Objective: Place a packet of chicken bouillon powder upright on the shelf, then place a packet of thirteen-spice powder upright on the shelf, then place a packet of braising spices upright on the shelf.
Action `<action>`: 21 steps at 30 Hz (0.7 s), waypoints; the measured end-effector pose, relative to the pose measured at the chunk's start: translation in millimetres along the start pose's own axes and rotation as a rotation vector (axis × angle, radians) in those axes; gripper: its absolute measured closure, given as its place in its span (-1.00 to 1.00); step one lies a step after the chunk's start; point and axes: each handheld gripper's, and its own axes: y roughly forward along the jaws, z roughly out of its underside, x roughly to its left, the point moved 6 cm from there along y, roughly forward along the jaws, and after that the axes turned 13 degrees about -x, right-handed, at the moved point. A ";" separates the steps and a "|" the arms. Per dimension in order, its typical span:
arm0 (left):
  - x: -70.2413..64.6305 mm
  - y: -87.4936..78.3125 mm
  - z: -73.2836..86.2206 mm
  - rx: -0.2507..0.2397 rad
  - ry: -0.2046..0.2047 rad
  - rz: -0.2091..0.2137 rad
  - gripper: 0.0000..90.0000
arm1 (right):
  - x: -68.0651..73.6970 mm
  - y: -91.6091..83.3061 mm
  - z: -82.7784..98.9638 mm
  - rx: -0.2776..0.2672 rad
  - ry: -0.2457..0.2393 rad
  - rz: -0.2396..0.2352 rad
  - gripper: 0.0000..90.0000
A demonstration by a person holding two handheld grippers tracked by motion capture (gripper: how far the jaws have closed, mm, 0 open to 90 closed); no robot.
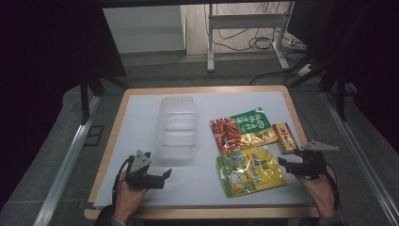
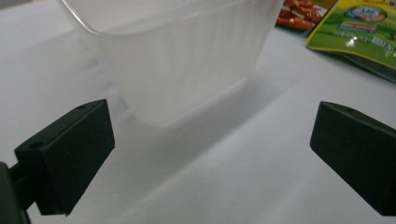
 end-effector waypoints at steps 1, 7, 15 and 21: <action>0.1 0.7 0.3 -0.001 -0.002 0.001 -1.00 | -0.7 -0.2 -0.3 -0.008 0.006 -0.006 -0.62; -1.7 3.7 1.6 0.011 0.024 -0.006 -1.00 | 0.4 2.7 2.8 -0.007 0.006 -0.043 -0.82; -3.1 2.7 -0.6 0.000 0.048 -0.016 -1.00 | 0.3 3.2 1.7 -0.018 -0.003 -0.039 -0.84; -4.2 3.0 -0.5 0.013 0.031 -0.010 -1.00 | -1.4 3.3 1.9 -0.019 -0.005 -0.033 -0.85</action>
